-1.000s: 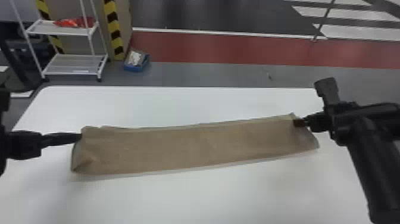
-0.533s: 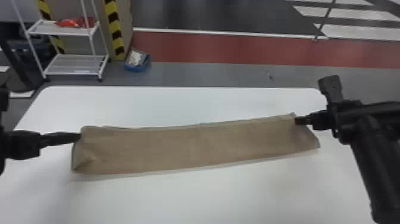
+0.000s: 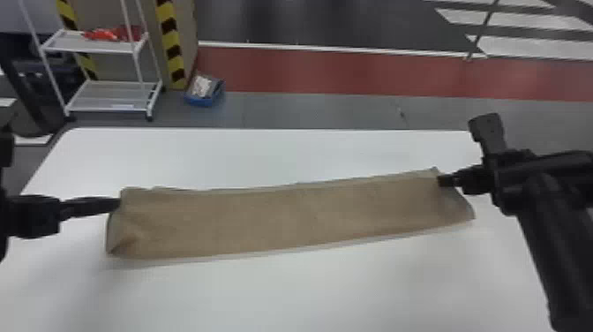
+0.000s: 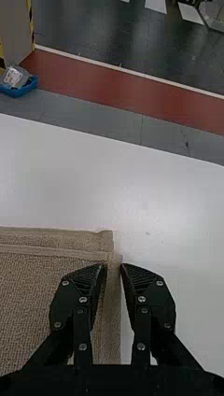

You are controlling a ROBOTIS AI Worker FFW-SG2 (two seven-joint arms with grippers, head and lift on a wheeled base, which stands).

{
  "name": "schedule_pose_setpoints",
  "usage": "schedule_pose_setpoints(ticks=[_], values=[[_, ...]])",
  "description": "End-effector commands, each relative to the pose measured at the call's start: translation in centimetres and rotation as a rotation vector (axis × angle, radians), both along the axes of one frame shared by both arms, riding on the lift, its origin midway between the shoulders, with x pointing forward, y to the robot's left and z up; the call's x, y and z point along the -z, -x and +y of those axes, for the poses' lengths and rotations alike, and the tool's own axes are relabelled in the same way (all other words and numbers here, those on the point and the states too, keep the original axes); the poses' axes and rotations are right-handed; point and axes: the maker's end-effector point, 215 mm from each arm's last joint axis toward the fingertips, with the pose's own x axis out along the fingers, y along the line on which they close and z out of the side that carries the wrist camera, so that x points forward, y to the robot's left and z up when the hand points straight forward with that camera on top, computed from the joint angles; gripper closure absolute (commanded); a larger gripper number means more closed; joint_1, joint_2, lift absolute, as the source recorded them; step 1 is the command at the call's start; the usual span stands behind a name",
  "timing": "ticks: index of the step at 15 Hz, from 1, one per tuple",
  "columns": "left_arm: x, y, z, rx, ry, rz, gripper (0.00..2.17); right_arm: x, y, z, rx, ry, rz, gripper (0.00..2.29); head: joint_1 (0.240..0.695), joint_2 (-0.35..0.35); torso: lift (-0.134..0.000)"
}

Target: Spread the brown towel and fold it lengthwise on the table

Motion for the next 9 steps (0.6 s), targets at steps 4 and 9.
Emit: schedule_pose_setpoints(ticks=[4,9], values=[[0.0,-0.1,0.2,-0.001,-0.003,-0.005,1.51,-0.5,-0.3,-0.1,0.002,-0.006,-0.014,1.17,0.695,-0.092,-0.124],[-0.5,-0.3,1.4,-0.011,-0.010,-0.022,1.51,-1.7,0.6,0.1,0.011,-0.044,-0.042,1.17,0.695,-0.087,-0.124]])
